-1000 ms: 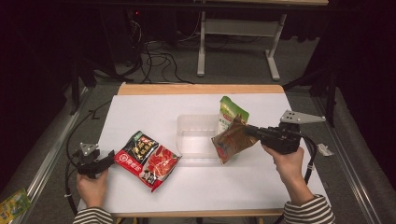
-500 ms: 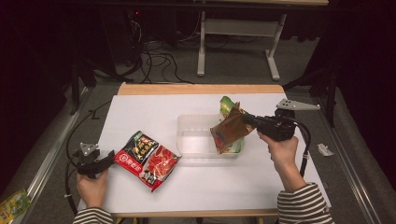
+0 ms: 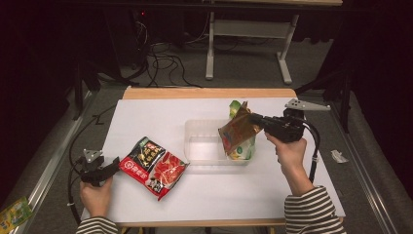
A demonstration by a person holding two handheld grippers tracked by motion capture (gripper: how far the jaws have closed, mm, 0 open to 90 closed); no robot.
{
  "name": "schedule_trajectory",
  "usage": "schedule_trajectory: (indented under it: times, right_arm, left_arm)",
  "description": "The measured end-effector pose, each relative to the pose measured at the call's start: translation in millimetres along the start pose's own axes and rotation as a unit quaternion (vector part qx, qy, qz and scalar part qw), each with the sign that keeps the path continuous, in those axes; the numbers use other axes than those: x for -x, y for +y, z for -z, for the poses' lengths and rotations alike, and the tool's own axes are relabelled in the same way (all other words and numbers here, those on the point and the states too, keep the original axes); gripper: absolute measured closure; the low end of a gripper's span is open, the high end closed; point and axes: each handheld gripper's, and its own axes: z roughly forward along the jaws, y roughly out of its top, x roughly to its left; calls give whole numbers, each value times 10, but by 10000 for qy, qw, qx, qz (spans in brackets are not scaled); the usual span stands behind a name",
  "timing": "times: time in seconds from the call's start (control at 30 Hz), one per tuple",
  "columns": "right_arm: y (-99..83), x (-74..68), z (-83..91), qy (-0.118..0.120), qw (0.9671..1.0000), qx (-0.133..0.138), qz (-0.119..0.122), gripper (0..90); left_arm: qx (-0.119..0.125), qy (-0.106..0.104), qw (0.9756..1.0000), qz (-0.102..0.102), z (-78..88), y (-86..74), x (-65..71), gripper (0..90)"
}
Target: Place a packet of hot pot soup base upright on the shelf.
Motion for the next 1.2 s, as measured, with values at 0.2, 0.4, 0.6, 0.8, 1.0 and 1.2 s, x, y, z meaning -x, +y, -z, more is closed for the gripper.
schedule_trajectory:
  times: [0.2, 0.4, 0.6, 0.8, 1.0, 1.2]
  right_arm:
    - [0, 24, -59, -60, 10000, -32, -48, 900]
    - [-27, 6, -142, -417, 9988, -204, 180, 899]
    - [-71, -35, -184, -754, 9959, -313, 395, 892]
    - [-84, -111, -204, -842, 9938, -392, 619, 882]
    - [-95, -165, -228, -939, 9907, -462, 866, 881]
    - [-189, -256, -152, -873, 9892, -556, 1041, 881]
  left_arm:
    - [-10, 3, 10000, -7, 0, 0, -1, 410]
    - [-3, -10, 10000, 0, -1, 0, -4, 409]
    - [7, -7, 10000, 6, -1, -1, -2, 410]
    - [0, -1, 10000, 0, 1, 0, 0, 410]
    - [-1, 0, 10000, -3, 1, 0, 0, 410]
    - [-2, 9, 10000, -11, 0, -1, 1, 410]
